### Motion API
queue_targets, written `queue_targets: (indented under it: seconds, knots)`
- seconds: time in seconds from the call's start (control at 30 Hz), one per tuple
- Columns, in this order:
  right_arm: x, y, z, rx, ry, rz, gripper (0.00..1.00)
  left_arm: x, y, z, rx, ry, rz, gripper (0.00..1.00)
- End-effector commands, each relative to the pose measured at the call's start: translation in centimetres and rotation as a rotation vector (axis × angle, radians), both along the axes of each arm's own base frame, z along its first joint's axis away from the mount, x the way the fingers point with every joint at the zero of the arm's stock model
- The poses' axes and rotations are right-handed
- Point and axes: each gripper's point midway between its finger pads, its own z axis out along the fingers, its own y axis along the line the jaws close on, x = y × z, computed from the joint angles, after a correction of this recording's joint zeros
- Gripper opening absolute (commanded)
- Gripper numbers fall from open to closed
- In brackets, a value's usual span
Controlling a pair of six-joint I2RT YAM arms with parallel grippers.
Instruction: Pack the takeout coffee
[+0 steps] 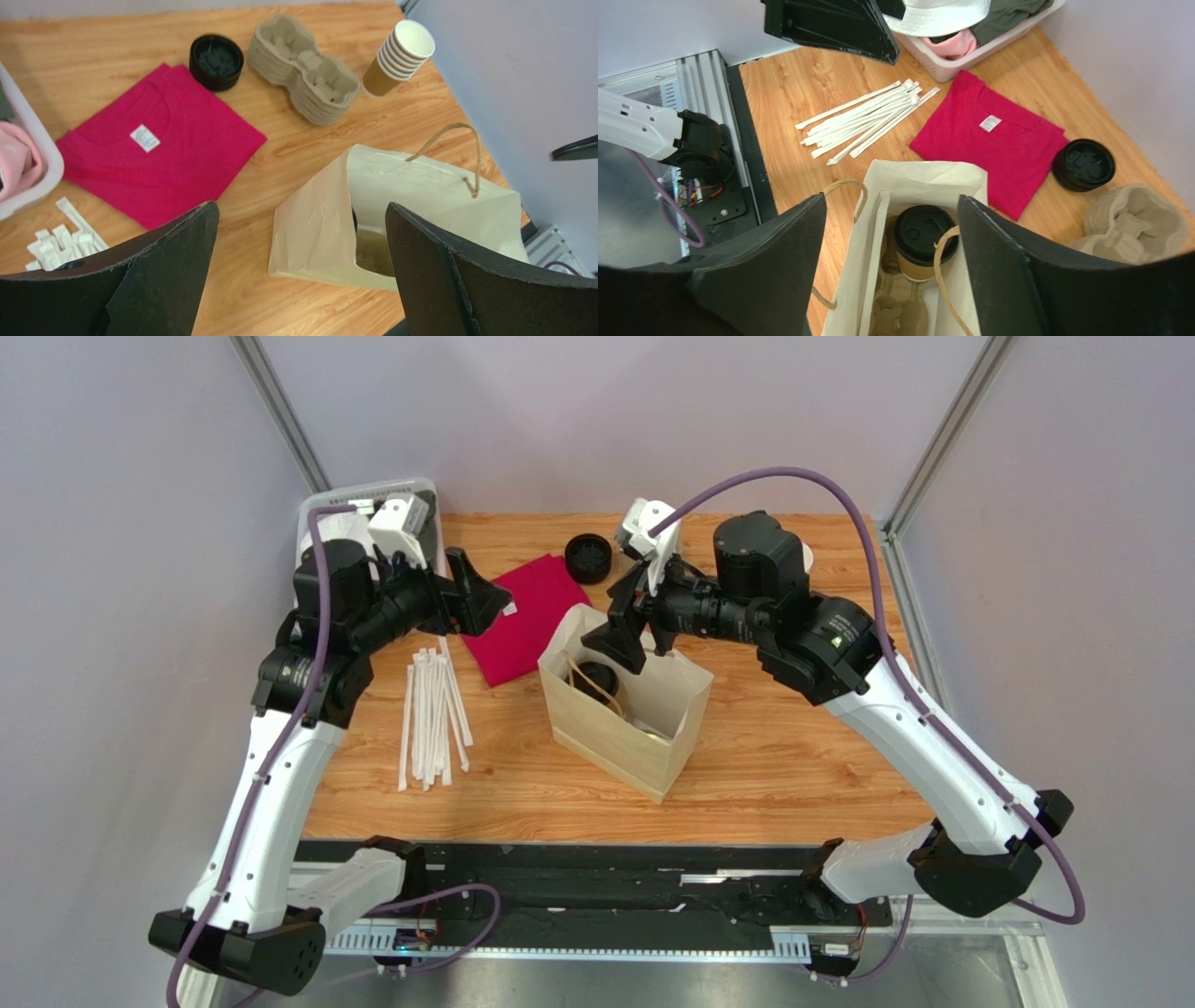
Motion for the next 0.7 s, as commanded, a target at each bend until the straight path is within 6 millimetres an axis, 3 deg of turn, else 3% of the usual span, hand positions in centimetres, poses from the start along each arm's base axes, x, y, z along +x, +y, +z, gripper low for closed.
queue_targets:
  seconds: [0.0,0.07,0.1,0.17,0.2,0.23,0.3,0.37,0.4,0.5,0.63,0.67]
  knots:
    - [0.1,-1.7,4.9,0.067,-0.14,-0.055,0.77,0.0,1.1,-1.1,0.074,0.074,0.018,0.97]
    - [1.0,-2.6,5.8,0.061,-0.185,-0.114,0.81,0.2,1.4,-1.5,0.11,0.09,0.011,0.98]
    - [1.7,-3.2,6.0,0.062,-0.191,-0.143,0.83,0.2,1.6,-0.7,0.127,0.077,0.008,0.98]
    - [2.4,-4.2,6.2,0.069,-0.185,-0.186,0.87,0.4,1.9,-2.3,0.2,0.151,-0.015,0.98]
    - [3.3,-5.3,6.0,0.068,-0.175,-0.229,0.87,0.6,2.1,-1.3,0.214,0.144,-0.018,0.98]
    - [3.7,-5.9,5.9,0.075,-0.154,-0.255,0.88,0.7,2.3,-3.0,0.261,0.217,-0.045,0.98]
    - [5.2,-8.2,5.5,0.076,-0.13,-0.329,0.91,1.0,2.4,-2.4,0.296,0.219,-0.074,0.99]
    - [6.7,-10.3,4.9,0.065,-0.12,-0.399,0.91,1.5,2.6,-3.7,0.336,0.273,-0.092,0.99]
    - [6.8,-11.2,5.1,0.067,-0.128,-0.423,0.92,1.8,2.6,-3.3,0.334,0.271,-0.093,0.99]
    - [8.3,-14.4,3.1,0.037,-0.092,-0.524,0.95,2.5,2.5,-4.7,0.355,0.326,-0.132,0.99]
    - [9.3,-18.5,-1.9,-0.003,0.048,-0.65,0.96,4.1,2.5,-6.9,0.371,0.399,-0.144,0.99]
    - [9.8,-20.4,-3.0,-0.004,0.085,-0.709,0.96,4.4,2.5,-7.3,0.375,0.409,-0.146,0.99]
